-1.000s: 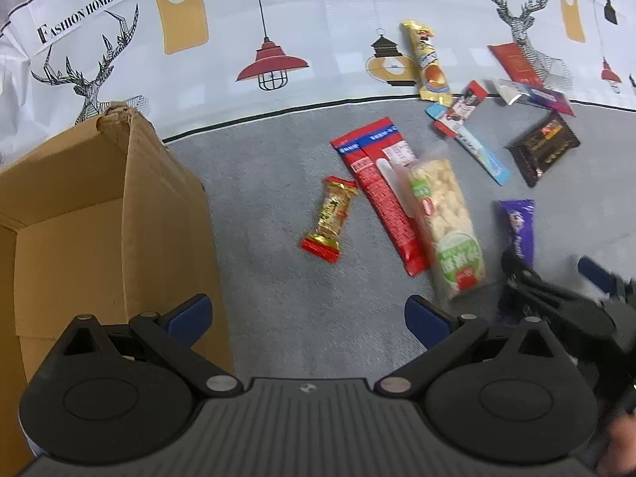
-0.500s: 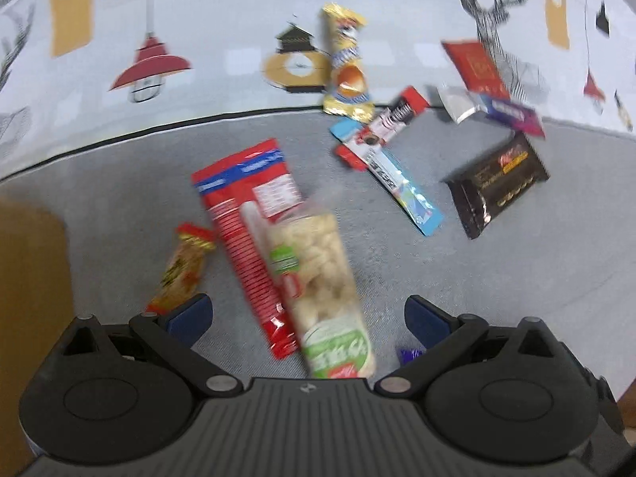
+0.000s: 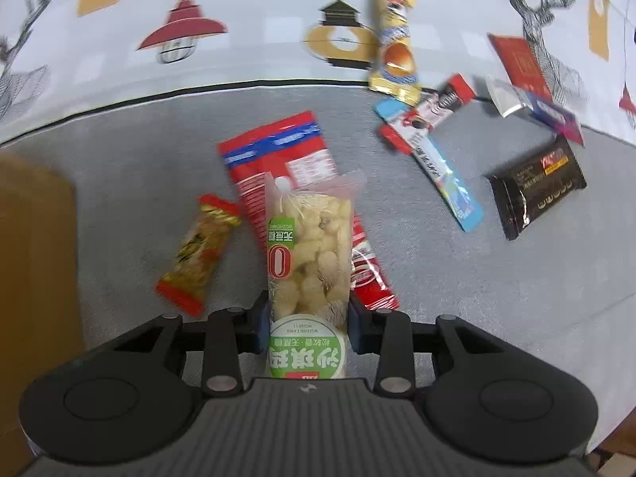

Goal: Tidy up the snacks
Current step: 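Close the left tool on the peanut bag while the right tool grasps the purple bar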

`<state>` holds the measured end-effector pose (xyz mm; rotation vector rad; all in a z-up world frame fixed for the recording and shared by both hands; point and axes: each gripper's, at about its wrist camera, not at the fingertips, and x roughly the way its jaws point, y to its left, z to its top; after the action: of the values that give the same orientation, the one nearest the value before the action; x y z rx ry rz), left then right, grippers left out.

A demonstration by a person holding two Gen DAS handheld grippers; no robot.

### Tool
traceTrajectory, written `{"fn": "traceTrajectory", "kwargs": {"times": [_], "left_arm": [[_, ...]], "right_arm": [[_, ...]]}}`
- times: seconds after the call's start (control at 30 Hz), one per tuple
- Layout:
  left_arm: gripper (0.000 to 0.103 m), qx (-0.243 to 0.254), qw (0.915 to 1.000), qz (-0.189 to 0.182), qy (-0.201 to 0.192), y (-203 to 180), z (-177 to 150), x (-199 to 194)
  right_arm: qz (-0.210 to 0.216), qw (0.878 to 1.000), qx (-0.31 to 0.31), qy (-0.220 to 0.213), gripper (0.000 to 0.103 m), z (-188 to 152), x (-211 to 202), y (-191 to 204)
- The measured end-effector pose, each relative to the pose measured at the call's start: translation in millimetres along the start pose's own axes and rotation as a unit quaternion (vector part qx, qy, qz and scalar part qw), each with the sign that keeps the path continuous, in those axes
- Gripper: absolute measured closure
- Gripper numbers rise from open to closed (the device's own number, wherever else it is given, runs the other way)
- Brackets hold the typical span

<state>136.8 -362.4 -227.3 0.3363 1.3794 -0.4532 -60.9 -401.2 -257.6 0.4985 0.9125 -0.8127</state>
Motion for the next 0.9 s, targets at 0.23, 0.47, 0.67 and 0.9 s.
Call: {"fn": "traceTrajectory", "kwargs": {"times": [0.23,0.47,0.67,0.9], "left_arm": [[0.062,0.002,0.9985,-0.030,-0.045,25.3,-25.3,-45.9],[0.062,0.003,0.9942,-0.053,-0.094,49.0,-43.7,-101.7],[0.062,-0.005,0.9921,-0.067,-0.106,72.9,-55.8,-135.4],[0.062,-0.014,0.9898,-0.075,-0.120,107.6,-67.5,-167.6]], "right_arm": [[0.053,0.997,0.022,-0.044,0.100,-11.3,-33.7,-8.3],[0.042,0.994,0.035,-0.091,0.101,-1.3,-64.4,-23.5],[0.115,0.990,-0.076,-0.007,0.005,0.0,-68.2,0.4],[0.105,0.937,-0.332,-0.011,0.005,-13.5,-45.4,61.4]]}}
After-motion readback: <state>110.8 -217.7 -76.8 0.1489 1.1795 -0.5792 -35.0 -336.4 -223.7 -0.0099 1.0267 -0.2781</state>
